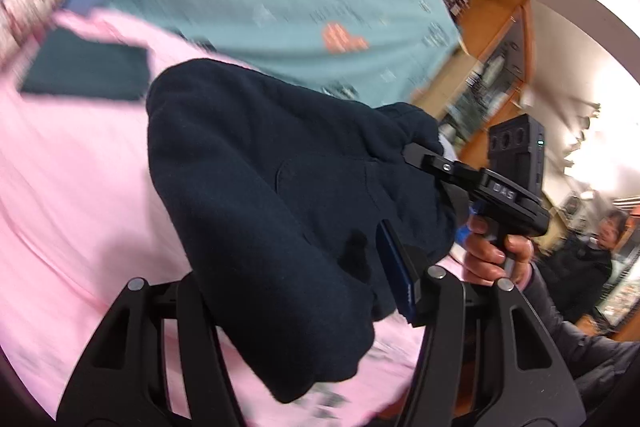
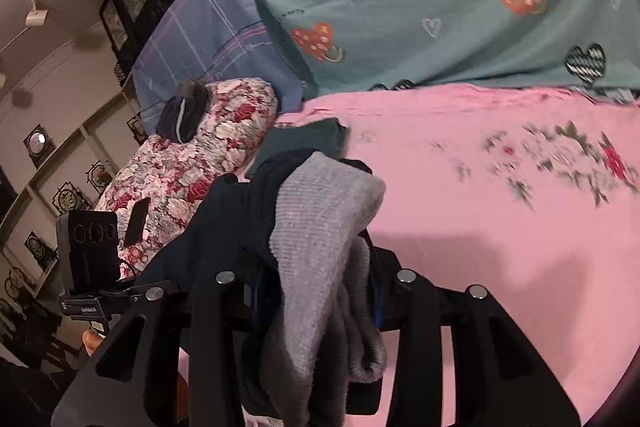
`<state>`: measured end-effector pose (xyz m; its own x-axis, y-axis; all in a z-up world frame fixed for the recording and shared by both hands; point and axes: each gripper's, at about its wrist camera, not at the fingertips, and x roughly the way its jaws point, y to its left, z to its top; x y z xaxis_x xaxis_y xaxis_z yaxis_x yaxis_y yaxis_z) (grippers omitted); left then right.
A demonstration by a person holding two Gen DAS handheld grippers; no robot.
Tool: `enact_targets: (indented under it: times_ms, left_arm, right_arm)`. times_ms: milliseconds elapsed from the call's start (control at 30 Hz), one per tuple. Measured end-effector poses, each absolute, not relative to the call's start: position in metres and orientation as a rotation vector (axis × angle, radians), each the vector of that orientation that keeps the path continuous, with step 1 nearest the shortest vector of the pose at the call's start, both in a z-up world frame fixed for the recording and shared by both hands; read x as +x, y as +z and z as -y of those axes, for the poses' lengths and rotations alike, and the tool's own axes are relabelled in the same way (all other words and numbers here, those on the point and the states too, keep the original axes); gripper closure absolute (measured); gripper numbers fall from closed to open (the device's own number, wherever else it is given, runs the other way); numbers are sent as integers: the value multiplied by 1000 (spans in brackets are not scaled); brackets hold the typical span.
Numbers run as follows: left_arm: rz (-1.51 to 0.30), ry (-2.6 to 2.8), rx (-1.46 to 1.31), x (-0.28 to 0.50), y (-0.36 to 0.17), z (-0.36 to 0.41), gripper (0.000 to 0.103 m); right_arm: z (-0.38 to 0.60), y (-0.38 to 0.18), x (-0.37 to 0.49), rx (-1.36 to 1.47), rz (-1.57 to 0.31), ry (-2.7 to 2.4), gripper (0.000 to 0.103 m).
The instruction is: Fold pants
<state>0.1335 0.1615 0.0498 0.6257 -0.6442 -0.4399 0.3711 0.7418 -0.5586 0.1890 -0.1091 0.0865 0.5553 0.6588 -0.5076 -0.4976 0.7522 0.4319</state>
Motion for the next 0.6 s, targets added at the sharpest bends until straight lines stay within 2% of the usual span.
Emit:
enact_targets:
  times_ms: [167,300,467,600]
  left_arm:
    - [-617,-405,-348,194,79,-235,45]
    - [-615,-258,-290,258,86,-285,46]
    - [-664,-163,-265,350,63,-336,46]
    - [-726,-133,-302,400,21,-358,46]
  right_arm:
    - [17,107,275,232,-667,784,64]
    - [-51,101,356,205,-654,824,64]
    - [-99,67,443,211,-701,819,64]
    - [-118,20,497,227,-783,778,64]
